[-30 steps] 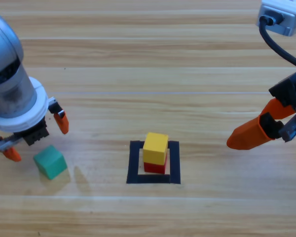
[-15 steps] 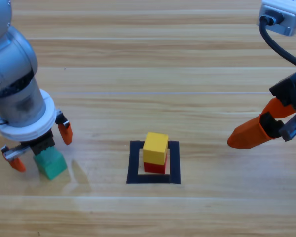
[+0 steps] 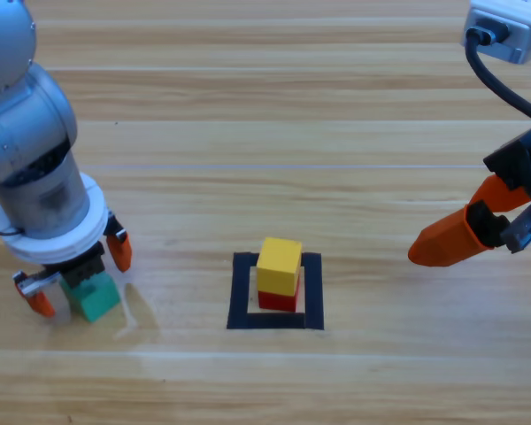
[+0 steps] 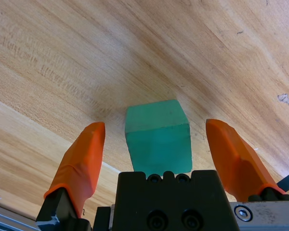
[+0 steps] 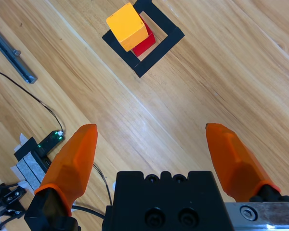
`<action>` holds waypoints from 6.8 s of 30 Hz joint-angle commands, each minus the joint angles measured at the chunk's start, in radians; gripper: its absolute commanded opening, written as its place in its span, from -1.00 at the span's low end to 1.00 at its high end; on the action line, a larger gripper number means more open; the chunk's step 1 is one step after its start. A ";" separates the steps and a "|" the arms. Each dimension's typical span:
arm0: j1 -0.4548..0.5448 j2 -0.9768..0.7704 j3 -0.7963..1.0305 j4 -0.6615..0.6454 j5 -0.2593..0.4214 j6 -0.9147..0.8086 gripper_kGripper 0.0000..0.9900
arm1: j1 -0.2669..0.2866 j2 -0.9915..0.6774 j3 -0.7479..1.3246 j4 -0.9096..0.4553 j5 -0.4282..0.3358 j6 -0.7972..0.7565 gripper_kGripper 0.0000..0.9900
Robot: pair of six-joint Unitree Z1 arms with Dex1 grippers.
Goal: Stack the blocks in the rectangular block: red at the bottom, yellow in the middle, green on top
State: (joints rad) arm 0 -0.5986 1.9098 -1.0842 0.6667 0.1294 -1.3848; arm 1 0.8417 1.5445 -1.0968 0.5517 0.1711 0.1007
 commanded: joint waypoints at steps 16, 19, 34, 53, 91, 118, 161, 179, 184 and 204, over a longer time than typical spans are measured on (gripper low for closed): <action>-0.029 0.063 0.030 -0.055 -0.019 0.053 -0.49 | -0.032 -0.001 0.025 -0.021 -0.013 0.002 1.00; -0.029 0.066 -0.036 0.005 -0.013 0.116 -0.84 | -0.032 -0.001 0.025 -0.021 -0.019 0.005 1.00; -0.050 -0.040 -0.395 0.226 -0.057 0.767 -1.00 | -0.032 -0.001 0.022 -0.019 -0.042 0.017 1.00; -0.283 0.236 -0.872 0.491 -0.094 1.003 -1.00 | -0.032 -0.007 0.020 -0.018 -0.058 0.019 1.00; -0.337 0.364 -0.982 0.628 -0.047 0.610 -1.00 | -0.032 0.017 0.018 -0.018 -0.070 0.016 1.00; -0.356 0.359 -0.973 0.633 -0.048 0.573 -1.00 | -0.032 0.026 0.017 -0.018 -0.062 0.016 1.00; -0.359 0.410 -0.979 0.631 -0.030 0.558 -1.00 | -0.032 0.016 0.011 -0.016 -0.042 0.016 1.00; -0.359 0.416 -0.988 0.630 -0.022 0.547 0.19 | -0.032 -0.020 0.008 -0.013 -0.038 0.019 1.00; -0.359 0.413 -0.987 0.631 -0.020 0.544 0.21 | -0.032 -0.037 0.008 -0.003 -0.038 0.022 1.00; -0.371 0.291 -1.037 0.630 0.027 0.489 0.75 | -0.032 -0.044 0.009 0.001 -0.025 0.014 1.00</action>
State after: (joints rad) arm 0 -0.9344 2.2504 -2.0987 1.2928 0.1367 -0.8757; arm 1 0.8406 1.5440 -1.0971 0.5517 0.1287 0.1116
